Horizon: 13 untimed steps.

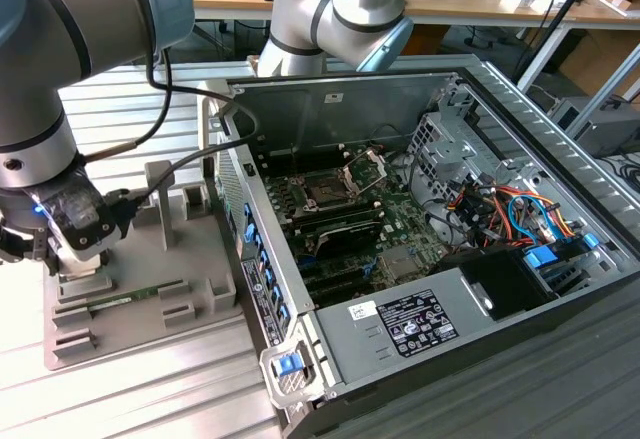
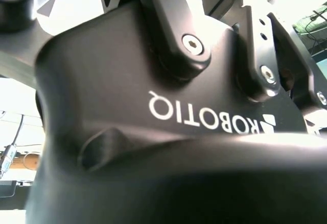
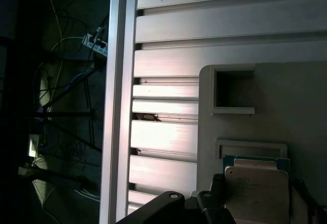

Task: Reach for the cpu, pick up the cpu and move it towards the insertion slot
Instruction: 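Pick up the cpu and move it towards the insertion slot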

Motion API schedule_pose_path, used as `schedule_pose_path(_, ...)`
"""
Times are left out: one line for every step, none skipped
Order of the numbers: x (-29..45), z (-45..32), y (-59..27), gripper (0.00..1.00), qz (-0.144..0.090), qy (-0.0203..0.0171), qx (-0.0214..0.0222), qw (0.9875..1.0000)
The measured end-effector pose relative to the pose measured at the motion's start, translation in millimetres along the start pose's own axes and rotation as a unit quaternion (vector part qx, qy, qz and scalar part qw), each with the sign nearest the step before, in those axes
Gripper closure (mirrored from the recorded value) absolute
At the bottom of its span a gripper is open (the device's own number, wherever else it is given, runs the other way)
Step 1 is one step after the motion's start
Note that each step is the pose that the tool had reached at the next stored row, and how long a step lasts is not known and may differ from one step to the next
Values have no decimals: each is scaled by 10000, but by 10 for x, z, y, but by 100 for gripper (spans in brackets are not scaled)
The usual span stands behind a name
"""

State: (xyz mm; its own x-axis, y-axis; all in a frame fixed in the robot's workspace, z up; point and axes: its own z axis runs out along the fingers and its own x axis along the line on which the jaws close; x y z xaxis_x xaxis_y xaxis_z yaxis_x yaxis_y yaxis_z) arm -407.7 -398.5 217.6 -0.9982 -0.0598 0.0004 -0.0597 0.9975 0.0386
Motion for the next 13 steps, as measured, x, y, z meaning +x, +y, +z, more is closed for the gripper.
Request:
schedule_pose_path(0, -3, 0, 45, 0, 0, 0, 10000)
schedule_pose_path(0, -6, 0, 45, 0, 0, 0, 10000)
schedule_pose_path(0, -10, 0, 45, 0, 0, 0, 10000)
schedule_pose_path(0, -13, 1, 45, 0, 0, 0, 10000)
schedule_pose_path(0, -15, 1, 45, 0, 0, 0, 10000)
schedule_pose_path(0, -17, 1, 45, 0, 0, 0, 10000)
schedule_pose_path(0, -19, 1, 45, 0, 0, -1, 10000)
schedule_pose_path(0, -23, 1, 45, 0, 0, 0, 10000)
schedule_pose_path(0, -25, 1, 45, 0, 0, -1, 10000)
schedule_pose_path(0, -30, 1, 45, 0, 0, -1, 10000)
schedule_pose_path(0, -34, 2, 45, 0, 0, -1, 10000)
schedule_pose_path(0, -37, 2, 45, 0, 0, -1, 10000)
schedule_pose_path(0, -40, 2, 45, 0, 0, -1, 10000)
